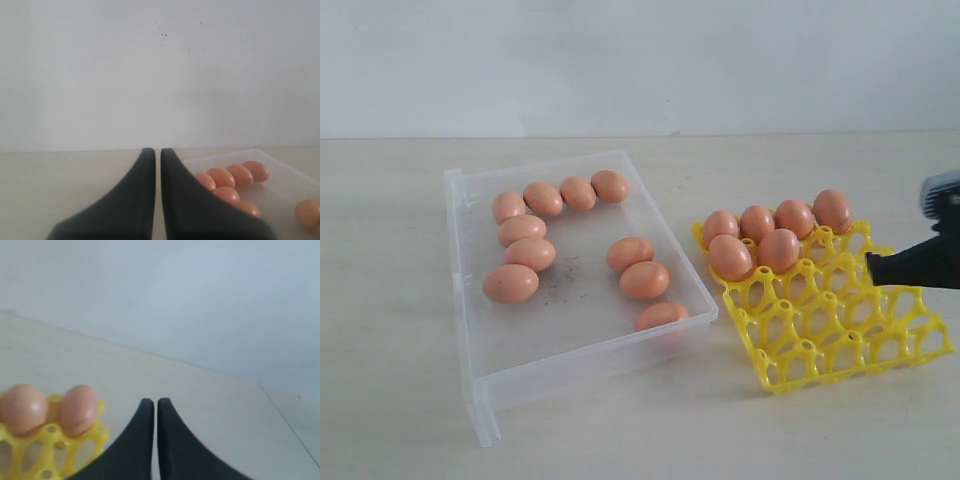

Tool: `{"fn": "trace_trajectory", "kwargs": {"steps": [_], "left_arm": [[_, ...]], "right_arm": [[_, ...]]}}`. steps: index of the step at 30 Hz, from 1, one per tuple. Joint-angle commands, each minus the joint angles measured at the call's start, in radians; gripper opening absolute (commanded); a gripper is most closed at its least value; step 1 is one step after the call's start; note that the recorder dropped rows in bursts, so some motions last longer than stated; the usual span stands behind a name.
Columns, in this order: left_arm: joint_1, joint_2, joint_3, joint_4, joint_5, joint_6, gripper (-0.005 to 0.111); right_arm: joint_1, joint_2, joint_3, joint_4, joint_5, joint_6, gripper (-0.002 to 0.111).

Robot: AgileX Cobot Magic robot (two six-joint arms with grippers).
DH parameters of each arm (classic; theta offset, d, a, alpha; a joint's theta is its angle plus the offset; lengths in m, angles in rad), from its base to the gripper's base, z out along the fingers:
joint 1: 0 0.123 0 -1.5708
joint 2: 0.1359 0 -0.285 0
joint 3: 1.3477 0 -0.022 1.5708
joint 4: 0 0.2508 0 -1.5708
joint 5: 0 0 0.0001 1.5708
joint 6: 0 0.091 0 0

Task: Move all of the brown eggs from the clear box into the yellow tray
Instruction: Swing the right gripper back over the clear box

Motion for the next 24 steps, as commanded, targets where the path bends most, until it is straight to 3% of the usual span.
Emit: {"fn": "trace_trajectory", "kwargs": {"steps": [1, 14, 24], "left_arm": [[-0.003, 0.004, -0.002, -0.005, -0.016, 0.005, 0.004], [-0.003, 0.004, -0.002, -0.005, -0.016, 0.005, 0.004], [-0.003, 0.004, -0.002, -0.005, -0.016, 0.005, 0.004]], "right_arm": [[-0.030, 0.014, 0.007, 0.069, -0.041, 0.077, 0.000], [-0.030, 0.102, 0.007, -0.169, -0.041, 0.094, 0.000], [-0.030, 0.133, -0.042, -0.170, -0.041, 0.108, 0.000]]}}
